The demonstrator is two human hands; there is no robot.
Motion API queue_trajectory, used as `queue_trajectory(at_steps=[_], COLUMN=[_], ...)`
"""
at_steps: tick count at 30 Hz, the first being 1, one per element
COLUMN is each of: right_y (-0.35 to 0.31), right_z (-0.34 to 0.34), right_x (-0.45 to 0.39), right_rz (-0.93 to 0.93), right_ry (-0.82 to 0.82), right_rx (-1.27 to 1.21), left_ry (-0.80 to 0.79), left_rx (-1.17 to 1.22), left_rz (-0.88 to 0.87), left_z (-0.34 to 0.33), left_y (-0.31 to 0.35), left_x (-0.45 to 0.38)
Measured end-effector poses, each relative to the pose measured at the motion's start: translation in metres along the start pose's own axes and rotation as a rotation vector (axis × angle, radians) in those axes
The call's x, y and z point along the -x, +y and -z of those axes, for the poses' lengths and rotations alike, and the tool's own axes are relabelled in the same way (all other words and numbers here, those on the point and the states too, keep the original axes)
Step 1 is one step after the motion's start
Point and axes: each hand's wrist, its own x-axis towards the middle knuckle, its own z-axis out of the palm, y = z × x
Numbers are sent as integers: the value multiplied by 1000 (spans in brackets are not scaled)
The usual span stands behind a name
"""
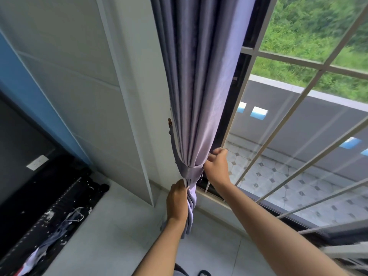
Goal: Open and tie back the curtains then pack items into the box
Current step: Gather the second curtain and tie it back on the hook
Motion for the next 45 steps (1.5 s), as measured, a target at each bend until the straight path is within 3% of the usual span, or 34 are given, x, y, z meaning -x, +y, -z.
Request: queue_trajectory(at_steps=[3,6,10,13,17,27,32,33,35,36,38,41,43,45], right_y=[3,-5,-7,-2,-13,-11,-14,-16,-19,-20,-24,-24,-22,-26], right_z=[1,2,7,12,10,5,9,11,15,16,18,18,19,22], right_x=[0,7,23,30,19,20,19,19,18,17,16,14,16,19], right_rz=[-49,2,145,186,194,146,138,135,149,161,166,174,201,221], right_ry=[58,5,-280,-476,-413,-361,-390,-395,-421,-430,-450,-487,-504,-498], right_rx=[-1,-41,-168,-119,33,-125,-128,-140,-151,-144,-147,-130,-135,-142], left_ry=[-7,-53,-131,-67,-102,-75,-210,-188,9,119,180,-18,-302,-566], left_rx=[34,64,176,261,163,237,456,543,687,715,750,626,453,434], left_rz=[11,29,75,80,-43,115,73,82,127,87,-18,-57,-107,-89], left_z=[2,2,0,5,8,3,25,37,70,91,134,178,186,181], left_y=[-1,1,-6,-7,-3,-1,1,2,4,9,23,51,59,56], left_x=[-1,1,0,-4,-8,-6,-10,-14,-28,-36,-56,-88,-103,-107])
